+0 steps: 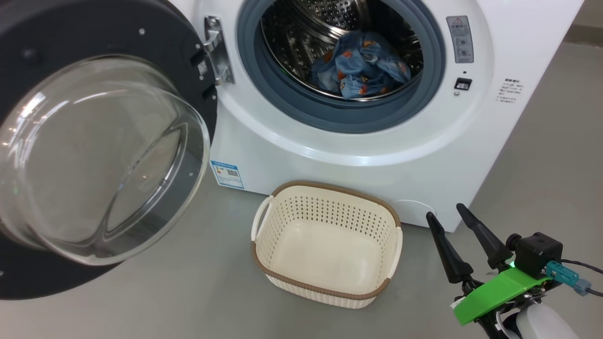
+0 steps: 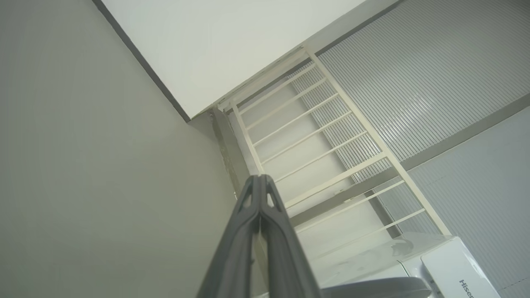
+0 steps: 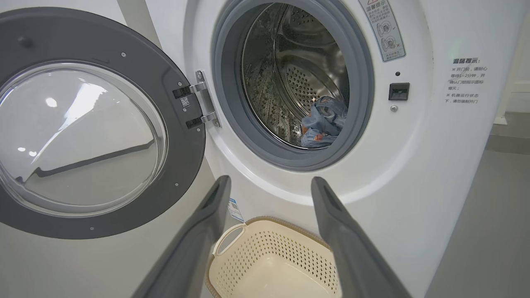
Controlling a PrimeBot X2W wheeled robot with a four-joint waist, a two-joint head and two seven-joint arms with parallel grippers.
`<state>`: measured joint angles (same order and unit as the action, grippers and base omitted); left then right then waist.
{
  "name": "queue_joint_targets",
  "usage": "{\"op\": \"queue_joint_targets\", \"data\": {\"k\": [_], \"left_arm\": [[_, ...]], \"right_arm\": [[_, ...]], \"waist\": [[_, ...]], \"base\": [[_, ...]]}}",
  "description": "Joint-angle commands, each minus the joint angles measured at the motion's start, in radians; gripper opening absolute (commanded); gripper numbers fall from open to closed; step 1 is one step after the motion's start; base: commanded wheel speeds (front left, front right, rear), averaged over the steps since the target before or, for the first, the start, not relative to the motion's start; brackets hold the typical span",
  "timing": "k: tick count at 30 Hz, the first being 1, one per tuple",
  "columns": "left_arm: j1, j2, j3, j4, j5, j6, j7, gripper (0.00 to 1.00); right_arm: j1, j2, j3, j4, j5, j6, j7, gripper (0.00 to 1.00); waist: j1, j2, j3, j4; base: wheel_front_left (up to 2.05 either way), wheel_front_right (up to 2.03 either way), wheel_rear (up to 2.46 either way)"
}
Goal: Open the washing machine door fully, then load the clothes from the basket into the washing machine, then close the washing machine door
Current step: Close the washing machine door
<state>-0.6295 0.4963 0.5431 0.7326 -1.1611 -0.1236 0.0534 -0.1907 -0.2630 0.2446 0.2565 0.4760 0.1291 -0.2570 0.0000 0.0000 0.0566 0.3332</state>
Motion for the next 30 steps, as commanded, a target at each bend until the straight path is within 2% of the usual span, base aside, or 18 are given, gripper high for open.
{"op": "queue_joint_targets", "data": {"k": [1,7,18,30], "left_arm": [[-0.011,0.076,0.021,-0.011,-0.015,-0.007,0.008,0.0],[0.005,0.09,0.026,0.066,-0.076,-0.007,0.014,0.0],[0.033,0.106,-0.033,0.154,-0.087,-0.007,0.022,0.0],[0.042,0.108,-0.093,0.189,-0.131,-0.007,0.121,0.0]], "right_arm": [[-0.032,-0.014,0.022,-0.021,-0.002,0.002,-0.005,1.0],[-0.042,-0.029,0.028,-0.022,0.0,0.002,-0.005,1.0],[-0.049,-0.039,0.033,-0.022,-0.003,0.002,-0.005,1.0],[-0.055,-0.027,0.036,-0.009,-0.003,0.002,-0.005,1.0]], "waist": [[0.0,0.0,0.01,-0.01],[0.0,0.0,0.025,-0.023],[0.0,0.0,0.043,-0.034],[0.0,0.0,0.038,-0.036]], "base": [[0.0,0.0,0.0],[0.0,0.0,0.0],[0.0,0.0,0.0],[0.0,0.0,0.0]]}}
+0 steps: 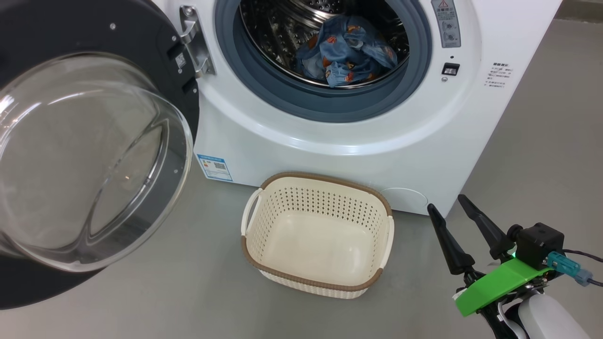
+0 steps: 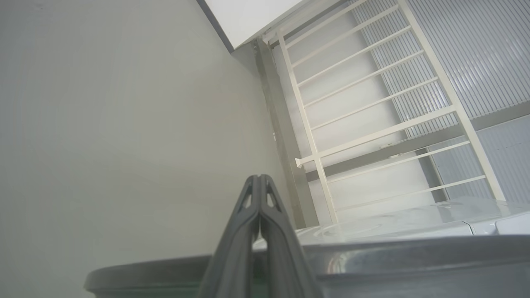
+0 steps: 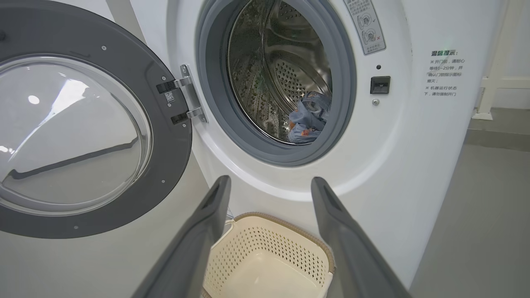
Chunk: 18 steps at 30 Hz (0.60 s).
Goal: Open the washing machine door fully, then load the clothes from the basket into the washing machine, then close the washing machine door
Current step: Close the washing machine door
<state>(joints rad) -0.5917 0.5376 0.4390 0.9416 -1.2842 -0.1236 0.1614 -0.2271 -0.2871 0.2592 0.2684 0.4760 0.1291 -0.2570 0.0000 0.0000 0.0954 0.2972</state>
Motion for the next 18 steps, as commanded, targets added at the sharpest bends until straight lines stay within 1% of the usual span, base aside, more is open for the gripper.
{"op": "queue_joint_targets", "data": {"k": [1,10,18], "left_arm": [[0.007,0.067,0.008,-0.023,-0.015,-0.007,0.029,0.0],[0.053,0.055,-0.042,-0.087,-0.075,-0.007,0.209,0.0],[0.12,0.043,-0.089,-0.209,-0.114,-0.007,0.346,0.0]], "right_arm": [[-0.018,0.0,0.021,-0.02,-0.003,0.002,-0.005,1.0],[-0.001,0.028,0.013,-0.017,0.003,0.002,-0.005,1.0],[0.008,0.049,-0.001,-0.017,0.003,0.002,-0.005,1.0]], "waist": [[0.0,0.0,-0.003,0.0],[0.0,0.0,-0.026,0.013],[0.0,0.0,-0.041,0.026]], "base": [[0.0,0.0,0.0],[0.0,0.0,0.0],[0.0,0.0,0.0]]}}
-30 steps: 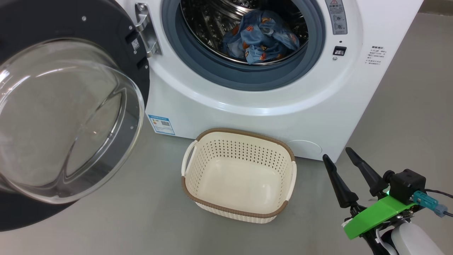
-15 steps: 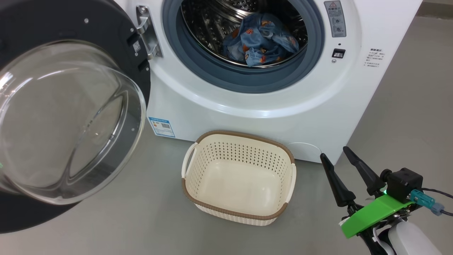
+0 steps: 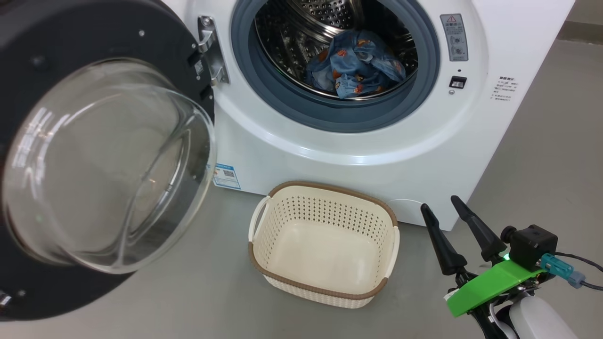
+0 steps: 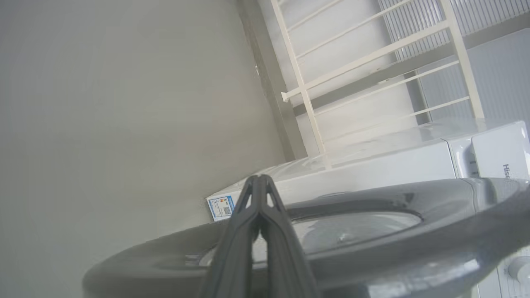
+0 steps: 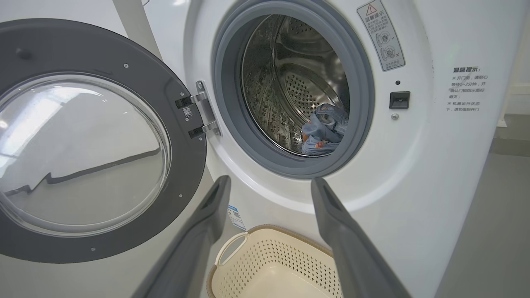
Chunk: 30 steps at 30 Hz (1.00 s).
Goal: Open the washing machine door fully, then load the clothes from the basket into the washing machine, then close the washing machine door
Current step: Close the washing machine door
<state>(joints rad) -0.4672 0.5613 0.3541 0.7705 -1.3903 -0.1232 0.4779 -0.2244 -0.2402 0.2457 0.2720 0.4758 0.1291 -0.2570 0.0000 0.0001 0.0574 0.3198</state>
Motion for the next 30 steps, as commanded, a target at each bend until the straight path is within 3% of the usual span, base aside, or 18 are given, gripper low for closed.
{"op": "queue_joint_targets", "data": {"k": [1,19,24,30], "left_arm": [[0.003,0.017,-0.007,-0.053,-0.012,-0.007,0.038,0.0],[0.107,-0.062,-0.102,-0.334,-0.062,0.002,0.229,0.0],[0.161,-0.098,-0.127,-0.475,-0.077,0.046,0.269,0.0],[0.244,-0.142,-0.139,-0.68,-0.108,0.136,0.306,0.0]], "right_arm": [[0.008,0.004,0.01,-0.021,0.003,0.002,-0.005,1.0],[0.037,0.054,-0.016,-0.032,0.003,0.002,-0.005,1.0],[0.051,0.059,-0.027,-0.037,0.005,0.002,-0.005,1.0],[0.068,0.068,-0.041,-0.043,0.004,0.002,-0.005,1.0]], "waist": [[0.0,-0.0001,-0.005,0.005],[0.0,-0.0001,-0.037,0.025],[0.0,-0.0001,-0.047,0.019],[0.0,-0.0001,-0.058,0.008]], "base": [[0.0,0.0,0.0],[0.0,0.0,0.0],[0.0,0.0,0.0],[0.0,0.0,0.0]]}}
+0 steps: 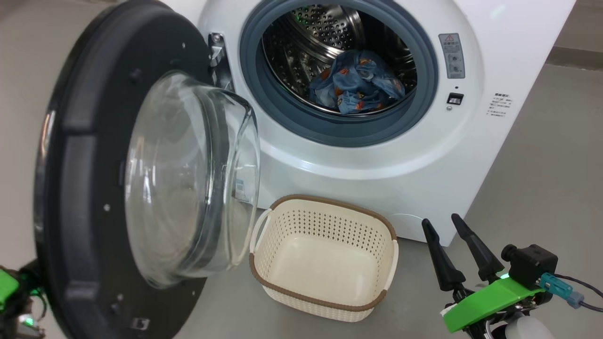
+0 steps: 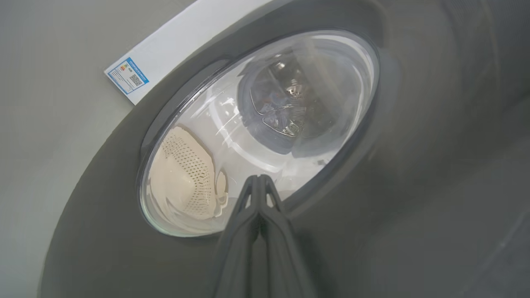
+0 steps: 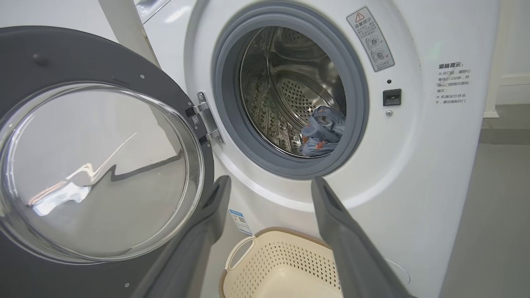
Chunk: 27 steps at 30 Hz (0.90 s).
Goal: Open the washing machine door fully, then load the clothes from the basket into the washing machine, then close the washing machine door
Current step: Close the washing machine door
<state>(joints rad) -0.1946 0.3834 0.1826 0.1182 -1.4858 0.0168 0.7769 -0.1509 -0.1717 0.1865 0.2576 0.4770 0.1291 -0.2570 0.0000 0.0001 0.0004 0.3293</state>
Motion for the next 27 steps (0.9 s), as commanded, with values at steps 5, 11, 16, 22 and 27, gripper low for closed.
{"op": "queue_joint_targets", "data": {"k": [5,11,16,22,27], "left_arm": [[0.012,0.012,0.029,-0.146,-0.037,0.054,0.027,0.0],[0.03,-0.015,-0.002,-0.218,-0.033,0.102,0.035,0.0],[0.037,-0.041,-0.009,-0.256,-0.058,0.127,0.044,0.0],[0.046,-0.06,-0.003,-0.29,-0.08,0.15,0.048,0.0],[0.046,-0.072,-0.005,-0.301,-0.093,0.156,0.053,0.0]], "right_arm": [[-0.001,0.005,0.013,-0.03,0.002,0.002,-0.005,1.0],[-0.006,0.009,0.014,-0.03,0.002,0.002,-0.005,1.0],[-0.005,0.008,0.01,-0.03,0.001,0.002,-0.005,1.0],[0.0,0.005,0.008,-0.031,0.0,0.002,-0.005,1.0],[-0.002,0.003,0.007,-0.032,-0.001,0.002,-0.005,1.0]], "waist": [[0.0,-0.0001,-0.004,-0.013],[0.0,-0.0001,-0.004,-0.039],[0.0,-0.0001,-0.006,-0.079],[0.0,-0.0001,-0.009,-0.135],[0.0,-0.0001,-0.011,-0.172]], "base": [[0.0,0.0,0.0],[0.0,0.0,0.0],[0.0,0.0,0.0],[0.0,0.0,0.0],[0.0,0.0,0.0]]}}
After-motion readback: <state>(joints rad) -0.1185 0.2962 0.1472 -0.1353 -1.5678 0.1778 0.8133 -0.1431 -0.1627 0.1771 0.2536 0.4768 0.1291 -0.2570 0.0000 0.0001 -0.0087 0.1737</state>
